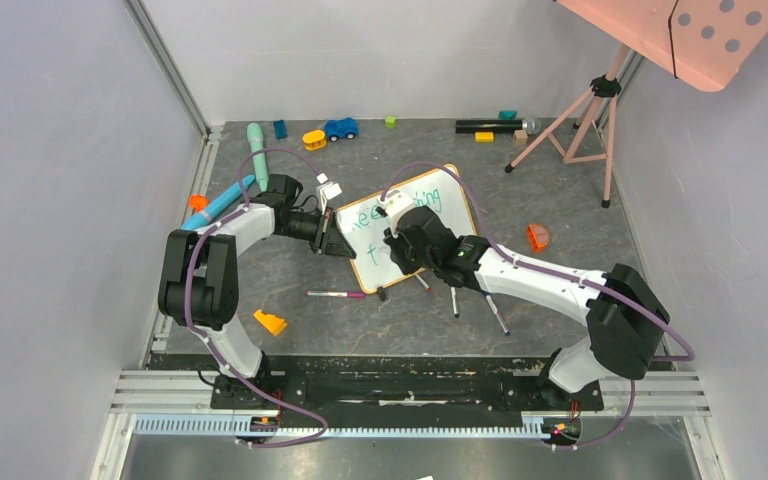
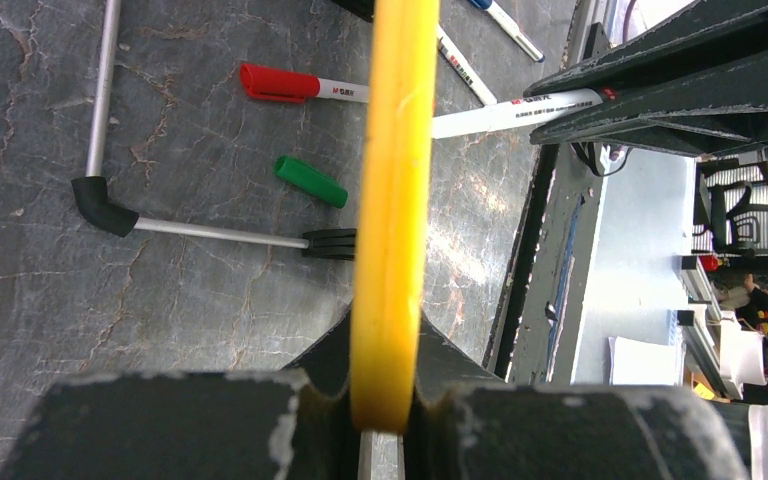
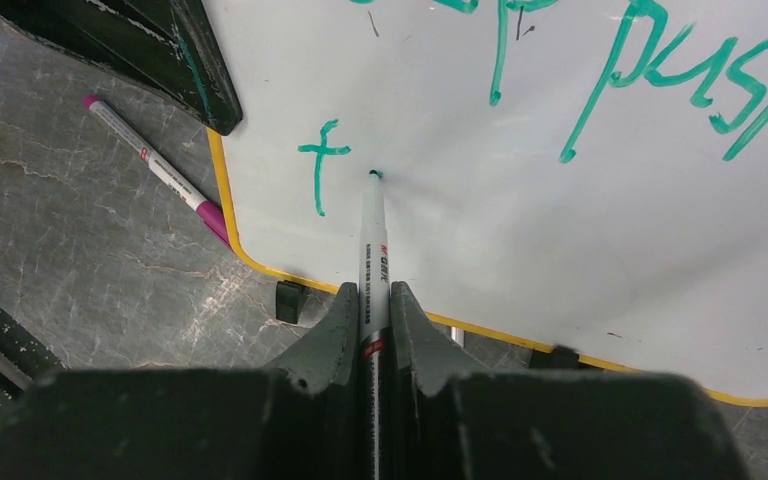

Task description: Write a sentence on the whiteboard

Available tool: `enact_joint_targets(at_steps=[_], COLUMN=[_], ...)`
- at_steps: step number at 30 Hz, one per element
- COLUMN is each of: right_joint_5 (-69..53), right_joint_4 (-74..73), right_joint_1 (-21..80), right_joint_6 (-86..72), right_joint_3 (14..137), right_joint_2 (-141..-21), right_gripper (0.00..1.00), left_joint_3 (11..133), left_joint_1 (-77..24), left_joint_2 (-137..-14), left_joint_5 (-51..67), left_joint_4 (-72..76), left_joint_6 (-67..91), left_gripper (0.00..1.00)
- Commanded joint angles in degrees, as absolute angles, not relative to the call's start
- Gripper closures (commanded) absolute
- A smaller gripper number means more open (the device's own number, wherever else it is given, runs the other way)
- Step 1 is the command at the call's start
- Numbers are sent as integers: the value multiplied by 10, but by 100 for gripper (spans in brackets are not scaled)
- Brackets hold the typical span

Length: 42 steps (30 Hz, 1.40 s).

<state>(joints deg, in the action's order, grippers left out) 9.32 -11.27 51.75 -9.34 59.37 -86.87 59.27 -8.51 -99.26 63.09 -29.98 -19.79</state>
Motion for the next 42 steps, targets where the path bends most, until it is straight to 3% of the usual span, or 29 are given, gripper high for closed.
enact_joint_targets(at_steps=[1,15,42], right_joint_5=[89,72,152], right_joint_4=[-101,-121,-147], right_joint_1=[515,515,512], right_joint_6=[-87,-88,-101], right_joint_3=[620,605,623], right_joint_2=[-880,-881,-878], right_gripper=[100,100,100], left_joint_3=[566,570,566], left_joint_1=[-110,-110,-113], left_joint_2=[-1005,-1009,-1001], left_joint_5=[567,570,564], left_joint_4=[-345,-350,-351], left_joint_6=[-237,-240,-243], left_gripper=[98,98,98])
